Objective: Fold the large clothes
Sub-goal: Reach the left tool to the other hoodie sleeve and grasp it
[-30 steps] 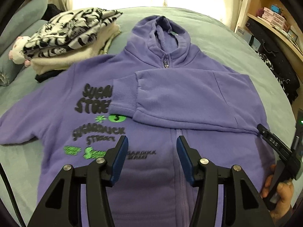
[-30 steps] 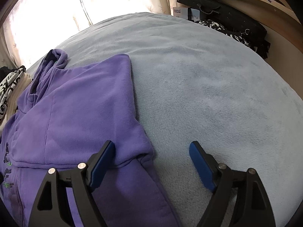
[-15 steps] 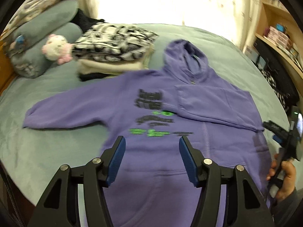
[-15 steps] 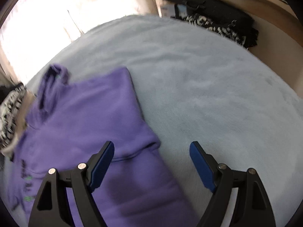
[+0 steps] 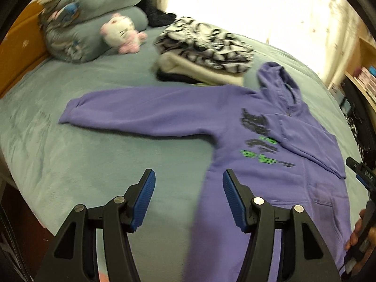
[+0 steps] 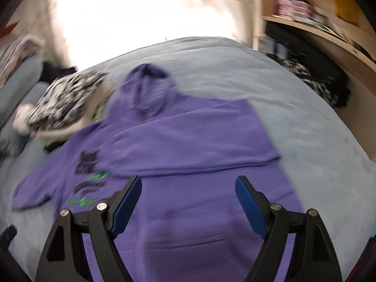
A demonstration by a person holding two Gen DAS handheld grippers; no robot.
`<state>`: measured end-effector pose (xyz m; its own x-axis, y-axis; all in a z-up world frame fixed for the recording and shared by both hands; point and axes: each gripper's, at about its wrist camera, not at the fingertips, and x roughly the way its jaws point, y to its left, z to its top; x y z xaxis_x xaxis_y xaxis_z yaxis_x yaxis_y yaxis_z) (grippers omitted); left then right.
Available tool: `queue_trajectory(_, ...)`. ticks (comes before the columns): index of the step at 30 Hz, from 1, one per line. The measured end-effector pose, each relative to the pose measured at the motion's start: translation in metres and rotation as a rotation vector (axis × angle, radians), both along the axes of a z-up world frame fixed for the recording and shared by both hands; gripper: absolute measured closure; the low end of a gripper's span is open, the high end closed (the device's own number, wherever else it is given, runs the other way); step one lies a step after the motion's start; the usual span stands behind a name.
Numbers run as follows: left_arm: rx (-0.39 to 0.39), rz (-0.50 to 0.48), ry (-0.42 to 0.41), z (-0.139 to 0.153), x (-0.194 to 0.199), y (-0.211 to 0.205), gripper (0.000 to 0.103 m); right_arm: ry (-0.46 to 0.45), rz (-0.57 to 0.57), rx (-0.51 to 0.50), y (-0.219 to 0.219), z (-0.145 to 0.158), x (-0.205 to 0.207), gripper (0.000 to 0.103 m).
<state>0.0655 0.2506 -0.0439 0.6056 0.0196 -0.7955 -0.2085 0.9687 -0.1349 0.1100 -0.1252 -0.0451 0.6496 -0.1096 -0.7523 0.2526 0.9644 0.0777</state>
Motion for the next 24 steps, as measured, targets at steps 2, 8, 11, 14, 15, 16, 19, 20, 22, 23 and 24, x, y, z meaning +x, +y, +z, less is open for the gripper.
queue_trajectory(2, -0.02, 0.02, 0.015, -0.01, 0.002, 0.02, 0.045, 0.007, 0.06, -0.007, 0.032, -0.002, 0.005, 0.021)
queue_trajectory(8, -0.112, 0.106, 0.059, -0.046, 0.014, 0.087, 0.045, 0.033, 0.19, -0.021, 0.11, -0.005, 0.019, 0.021)
queue_trajectory(11, -0.179, 0.141, 0.062, -0.063, 0.02, 0.118, 0.045, 0.042, 0.249, -0.018, 0.147, -0.01, 0.027, 0.021)
queue_trajectory(14, -0.227, 0.155, 0.065, -0.077, 0.029, 0.14, 0.045, 0.05, 0.292, -0.031, 0.175, -0.017, 0.033, 0.021)
queue_trajectory(15, -0.244, 0.164, 0.064, -0.083, 0.033, 0.148, 0.045, 0.057, 0.306, -0.039, 0.184, -0.021, 0.036, 0.021)
queue_trajectory(16, -0.257, 0.168, 0.061, -0.085, 0.035, 0.154, 0.045, 0.065, 0.318, -0.044, 0.193, -0.025, 0.039, 0.021)
queue_trajectory(19, -0.349, 0.187, 0.044, -0.099, 0.046, 0.177, 0.045, 0.083, 0.336, -0.053, 0.209, -0.036, 0.049, 0.021)
queue_trajectory(20, -0.381, 0.201, 0.039, -0.104, 0.052, 0.186, 0.045, 0.089, 0.34, -0.054, 0.214, -0.04, 0.051, 0.021)
queue_trajectory(22, -0.433, 0.231, 0.027, -0.111, 0.061, 0.202, 0.045, 0.103, 0.346, -0.055, 0.221, -0.046, 0.056, 0.021)
queue_trajectory(23, -0.454, 0.247, 0.019, -0.113, 0.066, 0.21, 0.045, 0.112, 0.349, -0.057, 0.224, -0.05, 0.058, 0.021)
queue_trajectory(24, -0.474, 0.265, 0.008, -0.115, 0.072, 0.219, 0.045, 0.125, 0.353, -0.061, 0.227, -0.055, 0.061, 0.021)
